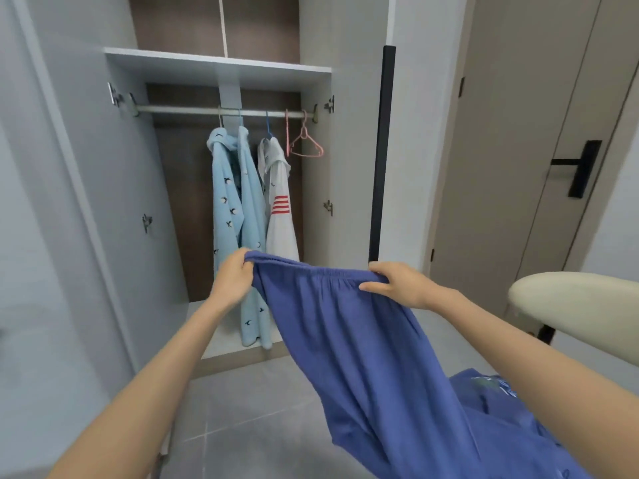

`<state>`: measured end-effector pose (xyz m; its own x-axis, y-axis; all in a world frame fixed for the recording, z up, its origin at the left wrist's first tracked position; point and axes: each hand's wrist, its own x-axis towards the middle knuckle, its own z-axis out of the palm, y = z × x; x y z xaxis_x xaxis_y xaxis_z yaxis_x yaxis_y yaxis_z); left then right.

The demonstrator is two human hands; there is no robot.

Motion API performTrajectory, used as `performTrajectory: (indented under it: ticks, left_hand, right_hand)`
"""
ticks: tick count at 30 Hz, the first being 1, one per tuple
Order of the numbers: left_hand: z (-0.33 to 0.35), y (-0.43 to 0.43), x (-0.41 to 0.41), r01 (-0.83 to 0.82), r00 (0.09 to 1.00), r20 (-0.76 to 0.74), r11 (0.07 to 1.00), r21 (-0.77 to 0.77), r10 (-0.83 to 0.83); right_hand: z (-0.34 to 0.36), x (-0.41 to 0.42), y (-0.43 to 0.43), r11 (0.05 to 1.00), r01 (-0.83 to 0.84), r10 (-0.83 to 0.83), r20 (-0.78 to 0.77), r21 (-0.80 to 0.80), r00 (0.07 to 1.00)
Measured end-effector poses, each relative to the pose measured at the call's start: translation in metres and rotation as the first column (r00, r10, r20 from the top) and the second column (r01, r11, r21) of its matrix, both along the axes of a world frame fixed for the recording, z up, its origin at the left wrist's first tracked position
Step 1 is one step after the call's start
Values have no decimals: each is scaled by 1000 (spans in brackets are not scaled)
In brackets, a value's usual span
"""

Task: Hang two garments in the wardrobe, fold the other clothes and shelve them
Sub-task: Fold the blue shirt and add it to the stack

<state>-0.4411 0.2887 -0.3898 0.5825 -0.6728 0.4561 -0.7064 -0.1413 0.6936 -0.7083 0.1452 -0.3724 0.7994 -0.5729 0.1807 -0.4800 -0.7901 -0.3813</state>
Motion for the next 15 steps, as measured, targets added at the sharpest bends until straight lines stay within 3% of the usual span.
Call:
performTrajectory:
  ticks: [3,8,12,15]
  left_hand:
    - [14,22,25,-137,990,-35,990,-36,136]
    - [39,61,59,-297,954,33,953,-67,299]
    - [55,79,71,-331,941,53,940,-79,335]
    - [59,83,71,-255,962,85,966,-48,259]
  right_hand:
    - [12,38,12,996,-18,17,-12,-87,1000]
    - [29,85,32,978,-2,14,55,-210,998]
    - [40,104,40,969,5,24,116,-247,993]
    - [44,109,41,979,62,-17,220,-195,975]
